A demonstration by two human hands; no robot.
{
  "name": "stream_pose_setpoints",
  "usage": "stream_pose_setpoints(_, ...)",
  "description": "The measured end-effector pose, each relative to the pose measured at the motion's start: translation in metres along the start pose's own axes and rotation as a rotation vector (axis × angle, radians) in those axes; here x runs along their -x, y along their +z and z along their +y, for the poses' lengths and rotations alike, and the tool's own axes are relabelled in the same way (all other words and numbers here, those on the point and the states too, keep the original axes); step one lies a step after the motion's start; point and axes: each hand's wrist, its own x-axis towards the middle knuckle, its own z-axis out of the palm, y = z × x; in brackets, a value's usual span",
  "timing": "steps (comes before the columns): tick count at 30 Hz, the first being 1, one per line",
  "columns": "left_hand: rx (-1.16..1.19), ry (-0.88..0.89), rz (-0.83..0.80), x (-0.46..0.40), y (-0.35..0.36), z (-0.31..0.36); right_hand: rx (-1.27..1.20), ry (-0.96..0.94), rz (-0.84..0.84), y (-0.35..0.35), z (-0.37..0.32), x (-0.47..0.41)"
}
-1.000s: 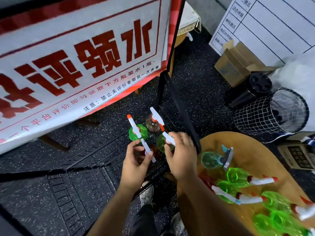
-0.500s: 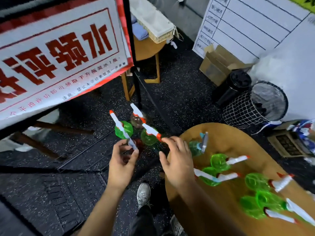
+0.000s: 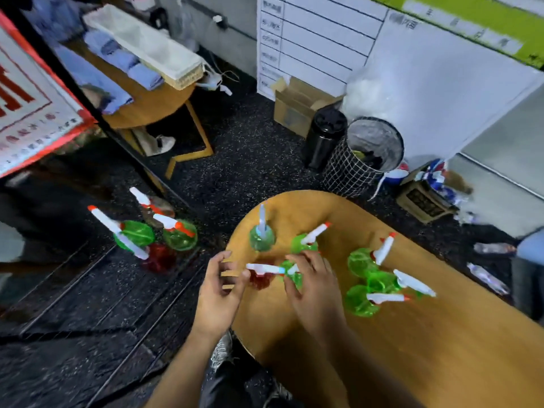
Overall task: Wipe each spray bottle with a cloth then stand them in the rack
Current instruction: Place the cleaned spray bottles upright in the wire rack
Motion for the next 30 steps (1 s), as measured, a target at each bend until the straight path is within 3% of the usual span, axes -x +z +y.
stream_pose_setpoints(9, -0.081, -0.058, -0.058, -0.008, 0.036, -0.009, 0.058, 0.104, -0.047, -0.007, 0.054, 0.002)
stream_pose_setpoints(14, -0.172, -0.096, -0.095, -0.034, 0.040, -0.027, 0.114, 0.061, -0.013, 0.011, 0.055, -0.013)
stream_pose_setpoints(18, -0.222, -0.173, -0.162, -0.054, 0.043, -0.043, 0.139, 0.033, -0.088, 0.029, 0.059, -0.029)
stream_pose_setpoints(24, -0.348, -0.148, -0.297, -0.066, 0.049, -0.056, 0.174, 0.007, -0.173, 0.048, 0.065, -0.043)
stream_pose_setpoints(30, -0.368, -0.098, -0.302, -0.072, 0.055, -0.060, 0.184, 0.020, -0.230, 0.055, 0.070, -0.044)
